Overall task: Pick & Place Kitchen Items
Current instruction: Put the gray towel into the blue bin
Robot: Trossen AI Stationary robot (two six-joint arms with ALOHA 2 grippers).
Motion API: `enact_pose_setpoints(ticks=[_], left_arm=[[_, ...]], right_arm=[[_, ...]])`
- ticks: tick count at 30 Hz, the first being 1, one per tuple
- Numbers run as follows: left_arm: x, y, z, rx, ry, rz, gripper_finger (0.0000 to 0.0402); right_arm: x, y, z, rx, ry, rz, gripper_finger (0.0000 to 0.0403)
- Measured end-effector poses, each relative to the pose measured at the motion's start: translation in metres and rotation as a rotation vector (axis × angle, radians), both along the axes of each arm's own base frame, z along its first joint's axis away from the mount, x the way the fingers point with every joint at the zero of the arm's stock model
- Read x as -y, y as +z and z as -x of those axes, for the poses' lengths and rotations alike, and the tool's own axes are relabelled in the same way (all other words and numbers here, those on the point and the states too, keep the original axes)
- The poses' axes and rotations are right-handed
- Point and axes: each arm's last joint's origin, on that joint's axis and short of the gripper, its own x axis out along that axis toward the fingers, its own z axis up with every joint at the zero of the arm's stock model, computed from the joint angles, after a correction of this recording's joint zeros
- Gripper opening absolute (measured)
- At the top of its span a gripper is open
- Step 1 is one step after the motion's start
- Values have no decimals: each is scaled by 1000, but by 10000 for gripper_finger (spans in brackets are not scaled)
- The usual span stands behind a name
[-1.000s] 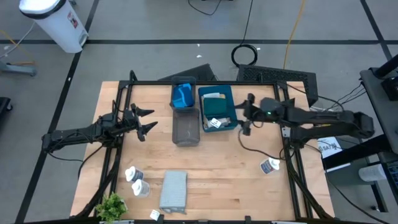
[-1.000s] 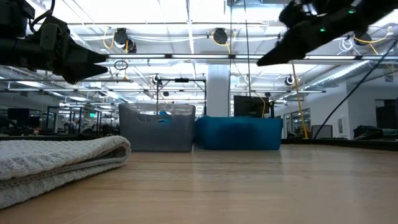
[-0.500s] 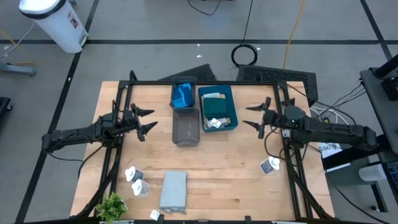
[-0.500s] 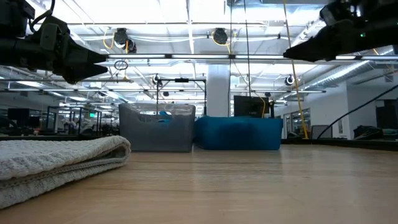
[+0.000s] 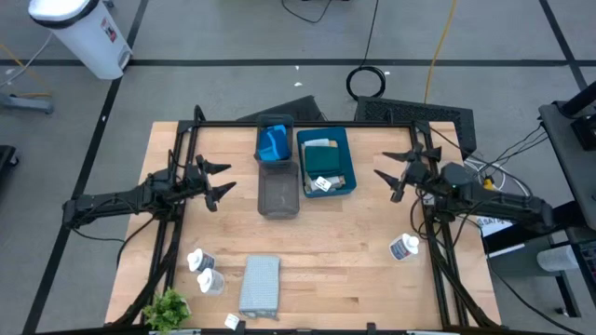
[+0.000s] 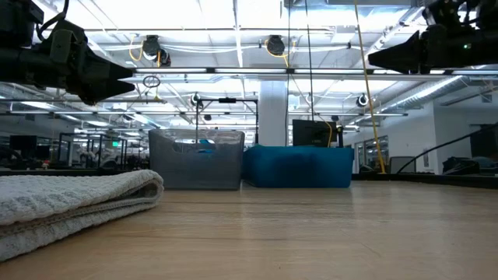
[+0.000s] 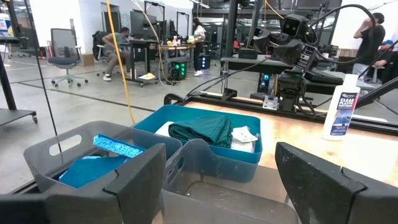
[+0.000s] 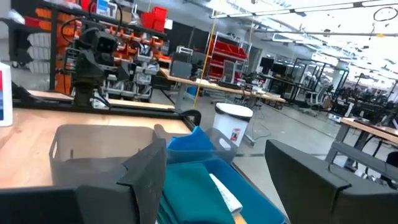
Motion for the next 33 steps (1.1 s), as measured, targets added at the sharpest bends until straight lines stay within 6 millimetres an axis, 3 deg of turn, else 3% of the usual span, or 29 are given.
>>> enact_pose_setpoints(ticks=[15,24,31,33], left_arm=[[0,0,0,0,0,0,308],[0,0,0,0,0,0,308],[0,0,0,0,0,0,308],[0,0,0,0,0,0,308]], right_arm=[[-5,6,21,133,9,-15,248],[-6,-5,16,140,63,11,247],[-5,-18,11,221,63,36,248],[-5,-14,13,280,61,51,247]])
